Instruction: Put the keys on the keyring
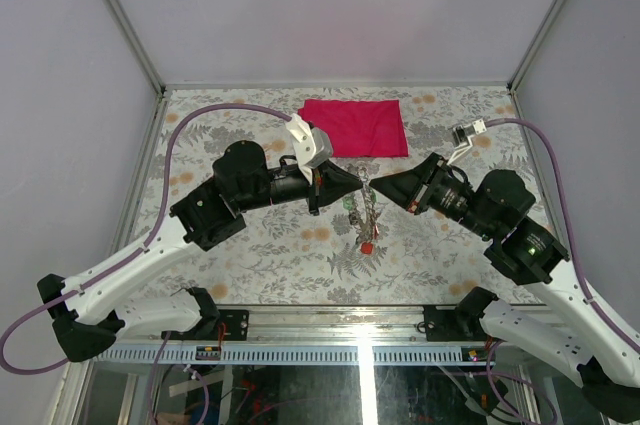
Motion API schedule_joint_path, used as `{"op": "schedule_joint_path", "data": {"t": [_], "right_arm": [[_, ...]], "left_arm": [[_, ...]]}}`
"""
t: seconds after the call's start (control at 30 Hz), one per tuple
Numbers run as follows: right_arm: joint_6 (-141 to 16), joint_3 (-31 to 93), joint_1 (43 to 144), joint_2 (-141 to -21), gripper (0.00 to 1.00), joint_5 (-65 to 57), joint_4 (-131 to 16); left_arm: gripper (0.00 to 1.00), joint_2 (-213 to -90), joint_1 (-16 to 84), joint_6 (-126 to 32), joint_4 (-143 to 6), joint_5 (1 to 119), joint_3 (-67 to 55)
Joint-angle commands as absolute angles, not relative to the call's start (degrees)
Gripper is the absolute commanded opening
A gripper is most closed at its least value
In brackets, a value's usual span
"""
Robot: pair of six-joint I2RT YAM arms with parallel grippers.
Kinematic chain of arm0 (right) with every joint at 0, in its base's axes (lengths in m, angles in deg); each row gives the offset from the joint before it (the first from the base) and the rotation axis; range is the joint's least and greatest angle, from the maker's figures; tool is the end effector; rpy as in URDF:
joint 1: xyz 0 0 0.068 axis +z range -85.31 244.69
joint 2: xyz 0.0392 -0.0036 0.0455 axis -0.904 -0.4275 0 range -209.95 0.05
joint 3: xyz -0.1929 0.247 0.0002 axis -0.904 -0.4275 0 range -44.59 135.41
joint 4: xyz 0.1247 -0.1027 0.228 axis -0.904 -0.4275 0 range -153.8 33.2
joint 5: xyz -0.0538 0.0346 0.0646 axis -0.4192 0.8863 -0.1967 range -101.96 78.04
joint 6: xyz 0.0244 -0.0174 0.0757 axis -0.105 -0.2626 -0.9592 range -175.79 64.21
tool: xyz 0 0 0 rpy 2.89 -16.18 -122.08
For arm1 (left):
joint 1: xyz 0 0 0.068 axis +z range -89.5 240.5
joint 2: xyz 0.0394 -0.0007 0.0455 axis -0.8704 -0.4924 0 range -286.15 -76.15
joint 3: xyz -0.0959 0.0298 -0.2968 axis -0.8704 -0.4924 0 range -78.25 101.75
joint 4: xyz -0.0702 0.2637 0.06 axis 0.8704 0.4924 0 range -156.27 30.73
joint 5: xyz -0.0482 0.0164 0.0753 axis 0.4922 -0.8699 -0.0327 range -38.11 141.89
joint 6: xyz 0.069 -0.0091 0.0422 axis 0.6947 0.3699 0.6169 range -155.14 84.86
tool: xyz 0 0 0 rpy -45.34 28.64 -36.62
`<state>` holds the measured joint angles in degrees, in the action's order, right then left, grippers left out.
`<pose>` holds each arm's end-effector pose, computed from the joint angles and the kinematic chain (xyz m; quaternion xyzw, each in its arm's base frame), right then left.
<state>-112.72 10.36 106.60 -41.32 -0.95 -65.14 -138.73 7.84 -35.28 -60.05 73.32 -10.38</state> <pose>0.1218 0.1276 0.4489 0.0175 0.6744 0.6006 0.4292 0.1472 -0.2354 0.4666 0.4269 0.5704 -0.4251 0.5583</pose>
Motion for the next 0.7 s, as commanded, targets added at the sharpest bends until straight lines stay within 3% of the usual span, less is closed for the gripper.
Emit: {"op": "schedule_joint_path", "data": {"t": [0.0, 0.2, 0.4, 0.67], "right_arm": [[-110.1, 11.9, 107.0, -41.2, 0.00, -3.3, -67.4], [-109.8, 12.3, 107.0, -43.2, 0.00, -1.1, -68.6], [-107.6, 13.5, 107.0, -44.9, 0.16, 1.6, -69.0], [-91.4, 16.8, 107.0, -39.2, 0.31, -3.6, -67.7]], "left_arm": [[0.00, -136.9, 8.2, -34.4, -65.7, 72.8, -9.0], [0.00, -136.9, 8.2, -34.4, -65.9, 73.7, -9.0], [0.00, -137.2, 8.2, -34.6, -66.0, 74.6, -8.8], [0.00, -136.9, 8.2, -34.8, -66.0, 75.6, -8.8]]}}
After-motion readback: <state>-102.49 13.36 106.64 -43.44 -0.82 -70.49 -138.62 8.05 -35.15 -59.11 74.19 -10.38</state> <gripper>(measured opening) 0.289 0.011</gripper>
